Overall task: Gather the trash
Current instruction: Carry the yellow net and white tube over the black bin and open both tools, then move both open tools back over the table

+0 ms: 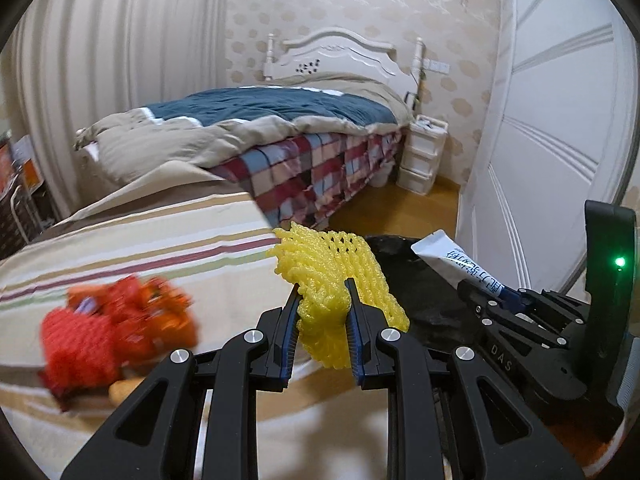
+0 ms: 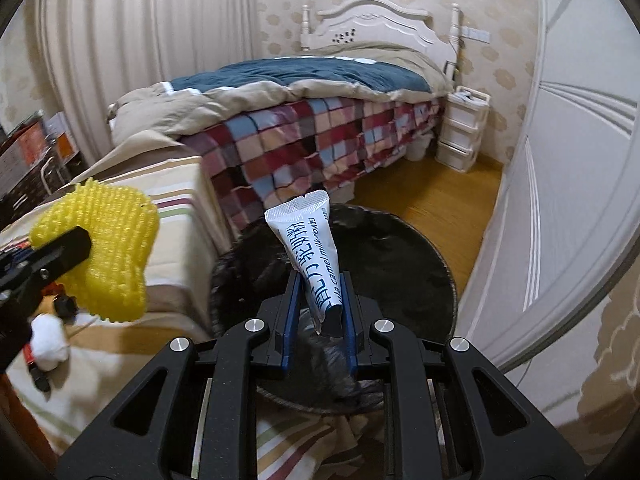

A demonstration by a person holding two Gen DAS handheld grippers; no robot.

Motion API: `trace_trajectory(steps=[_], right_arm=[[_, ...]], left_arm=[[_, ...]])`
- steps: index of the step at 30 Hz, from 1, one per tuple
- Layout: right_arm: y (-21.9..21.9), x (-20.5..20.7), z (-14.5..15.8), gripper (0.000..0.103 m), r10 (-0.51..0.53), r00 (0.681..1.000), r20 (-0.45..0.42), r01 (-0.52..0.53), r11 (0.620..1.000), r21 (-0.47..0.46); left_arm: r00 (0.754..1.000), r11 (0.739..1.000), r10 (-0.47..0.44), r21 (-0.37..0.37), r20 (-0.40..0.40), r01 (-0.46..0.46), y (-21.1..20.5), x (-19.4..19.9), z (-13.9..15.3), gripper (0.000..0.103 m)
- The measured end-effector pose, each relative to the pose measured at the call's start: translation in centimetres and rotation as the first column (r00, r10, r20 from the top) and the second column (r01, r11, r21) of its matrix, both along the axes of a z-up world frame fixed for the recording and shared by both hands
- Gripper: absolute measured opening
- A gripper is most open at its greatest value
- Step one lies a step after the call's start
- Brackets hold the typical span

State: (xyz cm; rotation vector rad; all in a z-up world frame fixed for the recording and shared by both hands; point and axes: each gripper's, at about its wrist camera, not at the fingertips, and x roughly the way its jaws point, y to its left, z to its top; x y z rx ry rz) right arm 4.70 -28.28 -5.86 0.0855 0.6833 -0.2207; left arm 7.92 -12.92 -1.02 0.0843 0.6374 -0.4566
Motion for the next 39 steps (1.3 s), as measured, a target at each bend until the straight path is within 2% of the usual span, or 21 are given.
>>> trace_trajectory(steps=[7, 13, 14, 15, 17, 18, 20, 23, 27, 33, 39], right_arm=[[-2.8, 1.9, -1.5, 0.019, -0.043, 0.999, -0.031, 0.044, 0.999, 0.019], [-4.1, 2.6, -2.3, 0.020, -0.066, 0.997, -0.049, 0.068, 0.997, 0.025], [-4.4, 2.8, -2.4, 0.025, -0.071, 0.996, -0.051, 0.072, 0.997, 0.025], [-4.5, 2.9, -2.5, 0.025, -0.072, 0.996, -0.051, 0.074, 0.997, 0.028], [-4.8, 3.0, -2.8, 0.027, -0.081, 0.995, -0.061, 0.083, 0.996, 0.025], [-4.9, 3.2, -2.9, 0.031, -0.084, 0.994, -0.065, 0.086, 0.996, 0.026], [-5.0, 3.1, -3.0, 0.039, -0.093, 0.993, -0.069, 0.095, 0.995, 0.026], [-5.0, 2.7, -2.8, 0.044, -0.112, 0.992, -0.064, 0.113, 0.994, 0.011], [-4.5, 1.8, -2.2, 0.054, -0.124, 0.991, -0.054, 0.124, 0.992, 0.009], [-2.4, 0.0, -1.1, 0.060, -0.100, 0.994, -0.033, 0.101, 0.994, 0.033], [1.2, -2.0, -0.1, 0.062, -0.028, 0.999, -0.015, 0.030, 0.996, 0.084]], left_arm=[[0.999, 0.998, -0.021, 0.060, -0.024, 0.022, -3.7, 2.5, -1.8, 0.023], [0.998, 0.995, -0.026, 0.094, -0.057, 0.032, -5.2, 3.7, -3.3, 0.024], [0.998, 0.994, -0.026, 0.101, -0.063, 0.032, -5.3, 3.9, -3.5, 0.024], [0.997, 0.994, -0.023, 0.104, -0.070, 0.030, -5.4, 4.0, -3.5, 0.024], [0.997, 0.995, -0.016, 0.097, -0.073, 0.023, -5.3, 4.1, -3.5, 0.034], [0.997, 0.995, -0.013, 0.099, -0.070, 0.020, -5.4, 4.1, -3.4, 0.037], [0.998, 0.995, -0.005, 0.103, -0.060, 0.011, -5.3, 4.1, -3.3, 0.058], [0.999, 0.993, 0.023, 0.115, -0.028, -0.019, -5.0, 3.6, -2.9, 0.071], [0.999, 0.989, 0.053, 0.141, 0.003, -0.053, -4.4, 2.7, -2.4, 0.075], [0.996, 0.986, 0.091, 0.138, 0.001, -0.090, -1.7, 0.5, -1.5, 0.077], [0.988, 0.977, 0.156, 0.146, -0.005, -0.154, 2.7, -2.2, -1.1, 0.078]])
